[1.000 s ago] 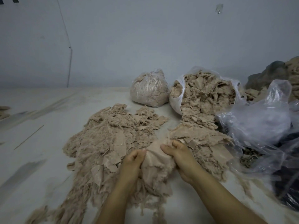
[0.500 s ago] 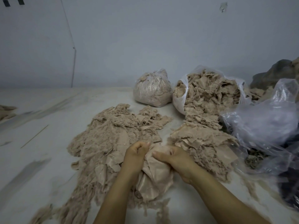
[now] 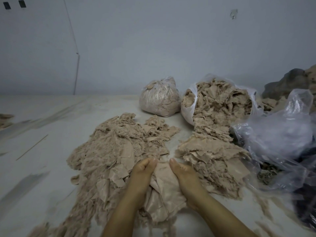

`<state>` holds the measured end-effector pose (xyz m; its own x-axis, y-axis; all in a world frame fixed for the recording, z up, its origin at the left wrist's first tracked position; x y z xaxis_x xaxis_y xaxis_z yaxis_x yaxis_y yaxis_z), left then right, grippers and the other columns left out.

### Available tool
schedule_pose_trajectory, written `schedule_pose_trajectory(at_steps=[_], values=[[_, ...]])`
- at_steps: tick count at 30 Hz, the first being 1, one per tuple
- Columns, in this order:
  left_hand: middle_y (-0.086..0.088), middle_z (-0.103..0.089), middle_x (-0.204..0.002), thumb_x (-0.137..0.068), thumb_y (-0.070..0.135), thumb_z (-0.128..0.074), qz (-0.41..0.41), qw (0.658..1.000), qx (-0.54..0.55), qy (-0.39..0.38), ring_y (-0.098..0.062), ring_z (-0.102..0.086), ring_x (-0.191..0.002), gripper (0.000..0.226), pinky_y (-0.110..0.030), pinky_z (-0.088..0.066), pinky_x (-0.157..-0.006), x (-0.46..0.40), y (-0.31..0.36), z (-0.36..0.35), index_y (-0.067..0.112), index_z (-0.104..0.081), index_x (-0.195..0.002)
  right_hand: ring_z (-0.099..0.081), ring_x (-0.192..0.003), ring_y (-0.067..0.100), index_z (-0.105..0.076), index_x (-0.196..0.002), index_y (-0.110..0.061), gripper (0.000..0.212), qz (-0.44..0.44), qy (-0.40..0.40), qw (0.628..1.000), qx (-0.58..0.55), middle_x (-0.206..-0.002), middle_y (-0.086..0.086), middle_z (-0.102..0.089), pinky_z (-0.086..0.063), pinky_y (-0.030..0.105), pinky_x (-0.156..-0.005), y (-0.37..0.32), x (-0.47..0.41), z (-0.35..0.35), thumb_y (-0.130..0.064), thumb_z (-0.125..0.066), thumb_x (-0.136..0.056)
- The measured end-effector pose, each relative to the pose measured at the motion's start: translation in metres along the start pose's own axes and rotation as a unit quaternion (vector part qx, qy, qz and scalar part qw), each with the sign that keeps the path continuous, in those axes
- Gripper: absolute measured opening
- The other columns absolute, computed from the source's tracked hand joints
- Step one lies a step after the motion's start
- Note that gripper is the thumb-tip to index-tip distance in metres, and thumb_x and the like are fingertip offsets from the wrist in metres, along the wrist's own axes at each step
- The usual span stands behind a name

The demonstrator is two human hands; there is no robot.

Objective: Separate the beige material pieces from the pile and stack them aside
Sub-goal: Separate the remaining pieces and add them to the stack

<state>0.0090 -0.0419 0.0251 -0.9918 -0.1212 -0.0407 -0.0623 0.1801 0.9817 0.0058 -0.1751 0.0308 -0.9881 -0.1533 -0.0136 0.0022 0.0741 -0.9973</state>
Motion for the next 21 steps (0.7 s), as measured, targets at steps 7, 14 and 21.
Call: schedule_pose_trajectory(at_steps=[7,14,21], values=[[0.001,-0.068,-0.074,-0.078,0.050,-0.061,-0.003,0.996,-0.053,-0.072,-0.015,-0.064,-0.072,0.044,-0.024,-0.052,-0.066,0.0054,-0.0015,-0.0030,0.006,-0.065,-0.078,-0.073,-0.086,0.021,-0.077,-0.089,-0.012,0.042,-0.024,-0.031,0.999,-0.036,-0.089,0.009,-0.076,-0.055,0.024,-0.071,0.0017,0.0014,0.0015,-0.044,-0.050,-0.094],[-0.006,-0.071,-0.076,-0.097,0.037,-0.044,0.001,0.998,0.000,0.062,-0.020,-0.067,-0.074,0.038,-0.029,-0.053,-0.067,0.0012,-0.0010,0.0020,0.008,-0.064,-0.084,-0.069,-0.094,0.036,-0.075,-0.093,-0.002,0.035,-0.046,-0.062,0.993,-0.092,-0.098,0.023,-0.071,-0.055,0.040,-0.083,0.0061,-0.0017,0.0047,-0.033,-0.063,-0.082],[0.003,-0.062,-0.069,-0.093,0.022,-0.055,-0.063,0.991,-0.107,-0.043,-0.010,-0.059,-0.067,0.020,-0.024,-0.049,-0.062,0.0049,-0.0008,0.0006,0.013,-0.057,-0.075,-0.071,-0.090,0.029,-0.074,-0.092,-0.007,0.031,-0.045,-0.090,0.993,-0.053,-0.094,0.017,-0.073,-0.057,0.036,-0.079,0.0035,-0.0016,0.0064,-0.037,-0.067,-0.085]])
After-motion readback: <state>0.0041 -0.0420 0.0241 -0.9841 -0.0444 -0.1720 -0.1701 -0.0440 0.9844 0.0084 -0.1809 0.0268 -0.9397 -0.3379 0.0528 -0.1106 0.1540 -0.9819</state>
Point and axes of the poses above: each hand's wrist, its own x-axis away from the middle knuckle, its own z-axis out of the back of the hand, y = z × x, the point moved 1 cm from there along -x, towards the middle knuckle
